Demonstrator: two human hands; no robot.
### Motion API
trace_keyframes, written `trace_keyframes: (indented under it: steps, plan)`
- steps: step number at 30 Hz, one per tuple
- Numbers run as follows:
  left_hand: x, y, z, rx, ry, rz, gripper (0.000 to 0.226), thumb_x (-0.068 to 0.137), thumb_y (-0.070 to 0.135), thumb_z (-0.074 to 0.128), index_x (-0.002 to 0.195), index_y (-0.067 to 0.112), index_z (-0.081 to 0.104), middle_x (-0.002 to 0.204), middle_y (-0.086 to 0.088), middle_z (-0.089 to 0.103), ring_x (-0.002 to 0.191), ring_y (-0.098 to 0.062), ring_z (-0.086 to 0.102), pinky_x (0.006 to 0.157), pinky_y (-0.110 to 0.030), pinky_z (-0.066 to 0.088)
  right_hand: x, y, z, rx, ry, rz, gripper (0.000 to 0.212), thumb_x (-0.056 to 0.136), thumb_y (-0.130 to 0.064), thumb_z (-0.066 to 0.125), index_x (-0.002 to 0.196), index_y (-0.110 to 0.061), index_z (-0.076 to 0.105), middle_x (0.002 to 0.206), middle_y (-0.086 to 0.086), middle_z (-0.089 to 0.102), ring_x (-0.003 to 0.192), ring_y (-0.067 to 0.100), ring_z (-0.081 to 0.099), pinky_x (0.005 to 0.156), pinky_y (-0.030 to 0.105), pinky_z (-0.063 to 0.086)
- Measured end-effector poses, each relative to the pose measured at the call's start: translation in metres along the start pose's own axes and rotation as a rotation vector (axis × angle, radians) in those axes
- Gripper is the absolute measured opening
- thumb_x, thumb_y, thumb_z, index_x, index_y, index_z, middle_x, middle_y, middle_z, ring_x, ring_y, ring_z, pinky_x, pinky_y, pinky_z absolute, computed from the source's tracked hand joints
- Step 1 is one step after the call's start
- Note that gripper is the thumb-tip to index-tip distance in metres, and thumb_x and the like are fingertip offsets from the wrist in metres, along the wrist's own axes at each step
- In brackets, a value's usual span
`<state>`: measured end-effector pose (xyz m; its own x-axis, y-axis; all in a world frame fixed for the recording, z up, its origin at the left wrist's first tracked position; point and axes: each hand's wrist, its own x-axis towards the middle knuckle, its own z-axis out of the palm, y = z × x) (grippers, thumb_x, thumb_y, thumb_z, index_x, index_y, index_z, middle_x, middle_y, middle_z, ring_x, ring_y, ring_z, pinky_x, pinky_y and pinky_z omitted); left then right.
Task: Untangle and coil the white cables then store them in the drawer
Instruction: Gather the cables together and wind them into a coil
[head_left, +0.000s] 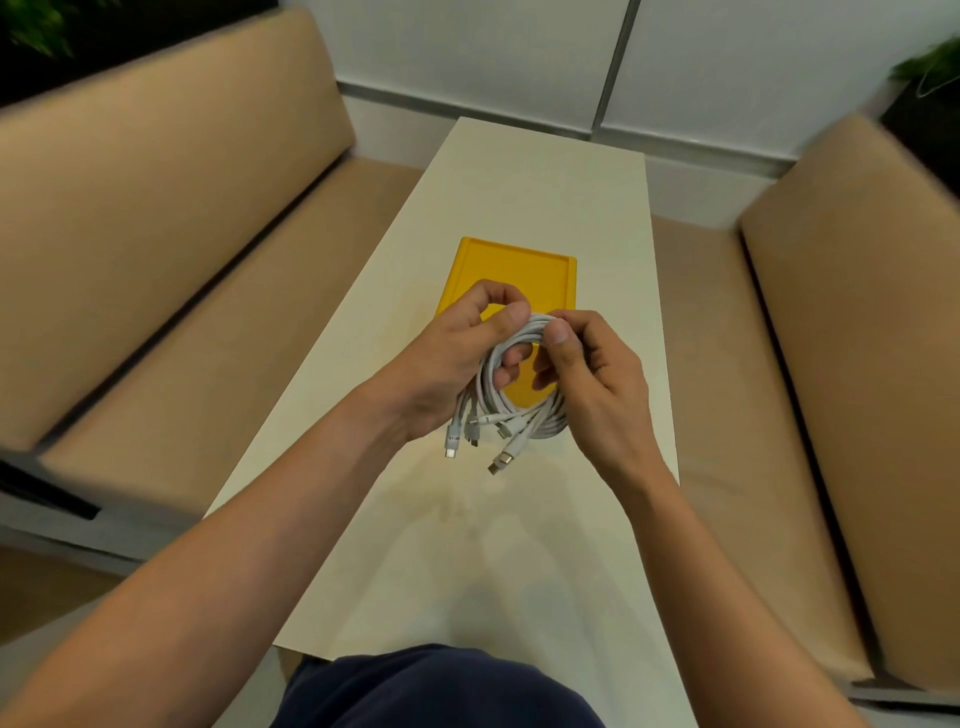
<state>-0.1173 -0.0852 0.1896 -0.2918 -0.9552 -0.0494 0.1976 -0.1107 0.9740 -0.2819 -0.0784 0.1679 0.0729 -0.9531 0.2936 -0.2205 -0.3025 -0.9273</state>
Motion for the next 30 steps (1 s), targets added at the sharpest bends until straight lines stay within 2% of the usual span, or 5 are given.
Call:
trace_keyframes:
  steps: [3,12,17,26,30]
  plan:
    - [0.0,0.0,0.0,0.001,0.03,0.015,0.009,0.108,0.024,0.05,0.111,0.016,0.046,0.065,0.001,0.049,0.056,-0.012,0.046,0.05,-0.02,0.04,0.002,-0.006,0.0,0.103,-0.072,0.037,0.025,0.107,-0.031,0.052,0.128,-0.026,0.065,0.085,-0.002,0.068,0.073,0.013,0.064,0.071,0.026,0.052]
    - [0.0,0.0,-0.013,-0.024,0.058,-0.008,0.013,0.104,0.026,0.057,0.095,0.017,0.057,0.069,-0.002,0.057,0.059,-0.012,0.051,0.058,-0.025,0.041,0.005,0.006,-0.001,-0.333,-0.164,-0.172,0.049,0.106,-0.037,0.053,0.154,-0.033,0.04,0.114,-0.008,0.068,0.098,0.01,0.065,0.084,0.025,0.052]
    - [0.001,-0.008,-0.01,0.085,0.094,0.029,0.016,0.105,0.027,0.057,0.1,0.012,0.059,0.076,-0.004,0.066,0.068,-0.016,0.056,0.067,-0.03,0.047,0.01,0.018,-0.002,-0.424,-0.074,-0.312,0.031,0.107,-0.02,0.053,0.136,-0.015,0.062,0.108,0.004,0.068,0.095,0.015,0.061,0.082,0.033,0.049]
    - [-0.011,-0.025,-0.011,0.343,0.019,0.084,0.023,0.106,0.035,0.051,0.115,0.014,0.055,0.093,-0.003,0.064,0.089,-0.014,0.058,0.082,-0.031,0.049,-0.001,0.031,0.002,-0.446,-0.089,-0.22,0.035,0.108,-0.026,0.051,0.141,-0.018,0.059,0.117,0.003,0.069,0.104,0.017,0.063,0.086,0.032,0.051]
    - [-0.012,-0.026,-0.007,0.668,0.103,0.164,0.019,0.108,0.037,0.048,0.121,0.025,0.052,0.094,0.003,0.068,0.084,-0.007,0.064,0.071,-0.025,0.049,0.0,0.032,0.006,-0.436,-0.016,-0.22,0.029,0.107,-0.027,0.048,0.128,-0.014,0.065,0.113,0.001,0.071,0.099,0.018,0.064,0.083,0.036,0.052]
